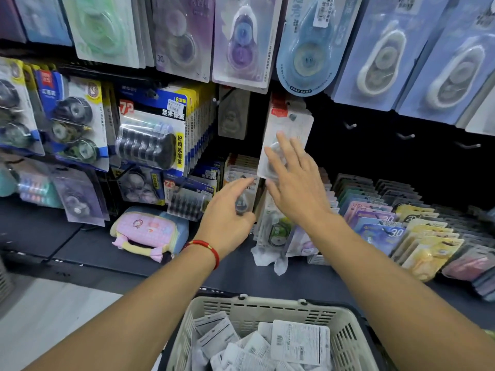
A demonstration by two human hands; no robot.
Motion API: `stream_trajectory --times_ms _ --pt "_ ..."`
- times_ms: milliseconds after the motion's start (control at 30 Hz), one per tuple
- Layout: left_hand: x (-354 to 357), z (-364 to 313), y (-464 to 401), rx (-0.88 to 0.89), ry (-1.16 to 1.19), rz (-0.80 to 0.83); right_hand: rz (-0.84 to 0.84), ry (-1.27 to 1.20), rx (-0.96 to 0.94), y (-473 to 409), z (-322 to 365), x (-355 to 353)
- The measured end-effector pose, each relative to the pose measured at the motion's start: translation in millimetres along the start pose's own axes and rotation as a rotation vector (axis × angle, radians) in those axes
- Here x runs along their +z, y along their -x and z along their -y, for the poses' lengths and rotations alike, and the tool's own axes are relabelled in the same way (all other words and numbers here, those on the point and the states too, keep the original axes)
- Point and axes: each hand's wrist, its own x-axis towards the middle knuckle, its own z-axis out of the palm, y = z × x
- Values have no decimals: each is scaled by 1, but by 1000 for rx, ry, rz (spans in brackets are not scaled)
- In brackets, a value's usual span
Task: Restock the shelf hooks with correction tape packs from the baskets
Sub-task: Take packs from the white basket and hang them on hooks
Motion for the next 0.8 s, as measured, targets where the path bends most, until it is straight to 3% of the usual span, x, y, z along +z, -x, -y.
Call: stream_trajectory --times_ms 300,433,500,567,733,800 --pt "-4 30 7 -3 -235 161 44 35 15 -19 -10 22" --pt "-4 47 16 -39 -354 302 -125 -221 23 24 -9 18" --pt "-3 59 25 -57 -432 437 -114 -348 128 61 -12 17" --pt "-1 71 38 -65 -556 620 93 -395 204 100 -16 21" --pt "11 90 79 -102 -802 1084 1048 -296 65 201 4 63" --pt "19 93 91 -117 -869 1204 1273 -219 56 253 18 87"
